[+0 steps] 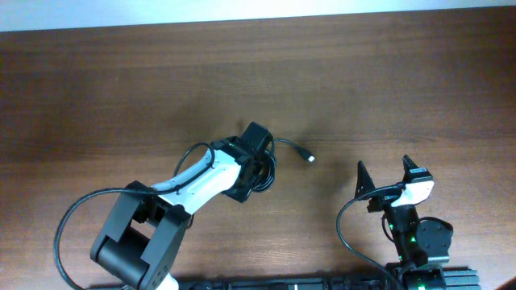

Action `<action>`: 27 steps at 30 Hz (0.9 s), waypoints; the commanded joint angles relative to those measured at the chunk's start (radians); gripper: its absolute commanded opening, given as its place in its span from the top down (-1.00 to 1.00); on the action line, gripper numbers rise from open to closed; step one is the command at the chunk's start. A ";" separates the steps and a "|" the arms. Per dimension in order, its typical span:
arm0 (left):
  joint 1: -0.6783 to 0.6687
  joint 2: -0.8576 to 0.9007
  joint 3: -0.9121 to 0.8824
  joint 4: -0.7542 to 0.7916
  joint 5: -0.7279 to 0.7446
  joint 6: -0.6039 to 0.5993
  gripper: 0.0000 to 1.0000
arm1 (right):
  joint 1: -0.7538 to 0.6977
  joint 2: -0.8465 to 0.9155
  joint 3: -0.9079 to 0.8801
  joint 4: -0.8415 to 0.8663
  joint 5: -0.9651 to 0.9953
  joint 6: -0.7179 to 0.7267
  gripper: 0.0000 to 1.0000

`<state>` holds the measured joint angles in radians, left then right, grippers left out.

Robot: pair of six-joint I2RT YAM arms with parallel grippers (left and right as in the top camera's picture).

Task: Untangle cables
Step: 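Close the left gripper on the top of the black cable coil, then lift the cable coil with the left gripper and pull it leftward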

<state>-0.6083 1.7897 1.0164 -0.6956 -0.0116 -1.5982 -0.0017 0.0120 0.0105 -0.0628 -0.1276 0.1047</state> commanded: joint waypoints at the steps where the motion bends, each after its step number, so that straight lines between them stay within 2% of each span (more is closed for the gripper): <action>1: 0.082 -0.009 0.020 0.003 -0.036 0.380 1.00 | 0.008 -0.009 -0.005 -0.006 0.012 0.000 -0.97; 7: 0.242 -0.120 0.079 0.005 -0.064 1.184 0.91 | 0.008 -0.009 -0.005 -0.006 0.012 0.000 -0.97; 8: 0.260 -0.131 0.079 0.005 -0.064 1.291 0.90 | 0.008 -0.008 -0.005 -0.006 0.012 0.000 -0.97; 12: 0.287 -0.137 0.079 0.000 -0.064 1.554 0.85 | 0.008 -0.008 -0.005 -0.006 0.012 0.000 -0.97; 16: 0.257 -0.135 0.079 -0.015 -0.064 1.770 0.83 | 0.008 -0.008 -0.005 -0.006 0.012 0.000 -0.97; 17: 0.241 -0.135 0.078 -0.023 -0.061 1.821 0.71 | 0.008 -0.008 -0.005 -0.006 0.012 0.000 -0.97; 19: 0.218 -0.135 0.078 -0.027 -0.060 1.909 0.95 | 0.008 -0.009 -0.005 -0.006 0.012 0.000 -0.97; 20: 0.209 -0.135 0.078 -0.022 -0.059 1.933 1.00 | 0.008 -0.008 -0.005 -0.006 0.012 0.000 -0.97; 23: 0.184 -0.135 0.078 0.005 -0.019 1.995 1.00 | 0.008 -0.008 -0.005 -0.006 0.012 0.000 -0.97; 27: 0.171 -0.135 0.078 0.030 0.008 2.012 1.00 | 0.008 -0.008 -0.005 -0.006 0.012 0.000 -0.98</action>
<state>-0.4328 1.6699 1.0809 -0.6800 -0.0406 0.3431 -0.0017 0.0120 0.0105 -0.0628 -0.1276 0.1055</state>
